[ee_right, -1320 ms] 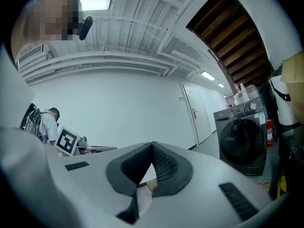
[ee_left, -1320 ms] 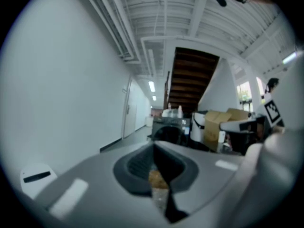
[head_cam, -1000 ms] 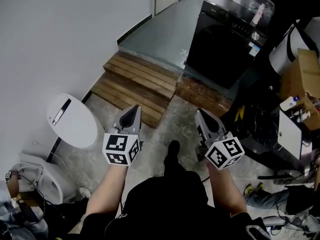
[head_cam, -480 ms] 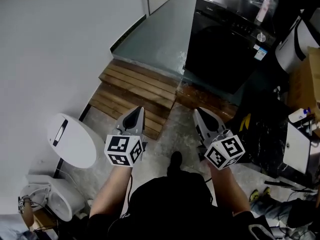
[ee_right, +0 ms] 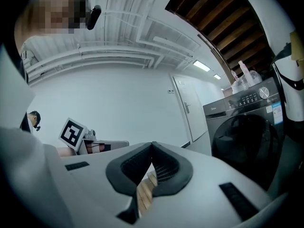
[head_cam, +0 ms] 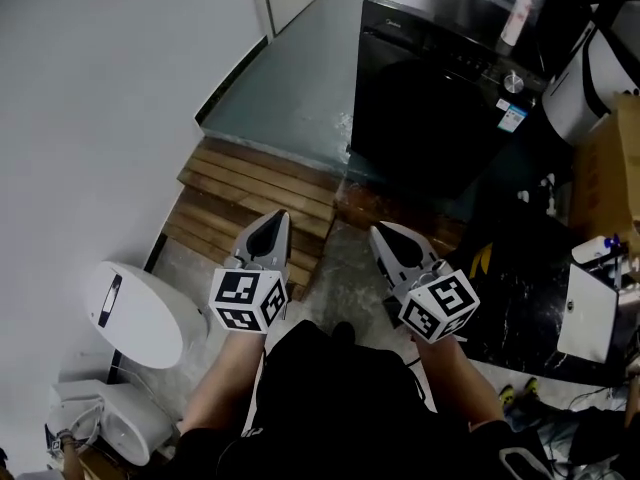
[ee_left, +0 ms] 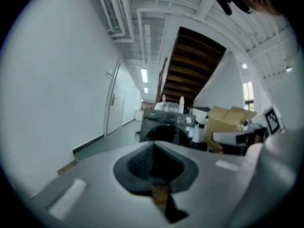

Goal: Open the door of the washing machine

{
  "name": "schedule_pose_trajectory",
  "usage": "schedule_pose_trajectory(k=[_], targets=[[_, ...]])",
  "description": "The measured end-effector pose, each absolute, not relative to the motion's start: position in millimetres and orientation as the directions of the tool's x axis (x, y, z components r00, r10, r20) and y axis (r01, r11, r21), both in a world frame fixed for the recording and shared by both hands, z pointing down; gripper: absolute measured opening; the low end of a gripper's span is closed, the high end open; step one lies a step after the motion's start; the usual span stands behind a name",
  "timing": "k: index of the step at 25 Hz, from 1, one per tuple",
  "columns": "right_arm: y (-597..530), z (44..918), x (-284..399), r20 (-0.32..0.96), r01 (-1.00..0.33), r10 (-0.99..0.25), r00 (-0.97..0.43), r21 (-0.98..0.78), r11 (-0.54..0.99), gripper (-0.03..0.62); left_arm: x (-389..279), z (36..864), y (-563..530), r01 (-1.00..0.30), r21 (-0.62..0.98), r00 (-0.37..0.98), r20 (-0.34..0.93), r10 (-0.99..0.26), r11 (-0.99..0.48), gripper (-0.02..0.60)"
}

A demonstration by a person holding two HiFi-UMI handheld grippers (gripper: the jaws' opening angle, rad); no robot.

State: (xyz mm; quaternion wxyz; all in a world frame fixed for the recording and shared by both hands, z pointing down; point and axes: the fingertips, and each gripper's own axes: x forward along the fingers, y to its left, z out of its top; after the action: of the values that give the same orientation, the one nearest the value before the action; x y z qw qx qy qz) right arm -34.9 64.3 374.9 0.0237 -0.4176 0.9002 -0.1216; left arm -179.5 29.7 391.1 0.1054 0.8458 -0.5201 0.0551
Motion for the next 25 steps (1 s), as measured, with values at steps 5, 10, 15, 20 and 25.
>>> schedule_pose_trajectory(k=[5,10,15,20,25], targets=[[32.6,373.6,-12.6,0.071,-0.772,-0.779,-0.623,-0.219,0.597,-0.005,-162.5,392.5,-12.8,-0.878,0.145,0.477,0.19,-0.858,-0.456,0.008],[-6.0,380.4,7.9,0.093,-0.797,-0.8,-0.593,-0.208,0.566,-0.005,-136.4,393.5,-63.2,-0.853,0.146,0.52,0.177,-0.836,-0.5,0.008],[-53.0,382.1,24.2,0.1,-0.818,-0.82,-0.563,-0.207,0.537,-0.005,-109.0,392.8,-119.8,-0.823,0.144,0.568,0.169,-0.806,-0.55,0.008],[-110.6,386.0,39.1,0.117,-0.84,-0.841,-0.528,-0.217,0.497,-0.005,-89.2,392.6,-182.2,-0.796,0.147,0.605,0.175,-0.776,-0.587,0.008],[-166.8,387.8,47.2,0.147,-0.863,-0.86,-0.488,-0.224,0.452,-0.005,-73.6,397.2,-243.6,-0.763,0.165,0.647,0.19,-0.739,-0.625,0.008]])
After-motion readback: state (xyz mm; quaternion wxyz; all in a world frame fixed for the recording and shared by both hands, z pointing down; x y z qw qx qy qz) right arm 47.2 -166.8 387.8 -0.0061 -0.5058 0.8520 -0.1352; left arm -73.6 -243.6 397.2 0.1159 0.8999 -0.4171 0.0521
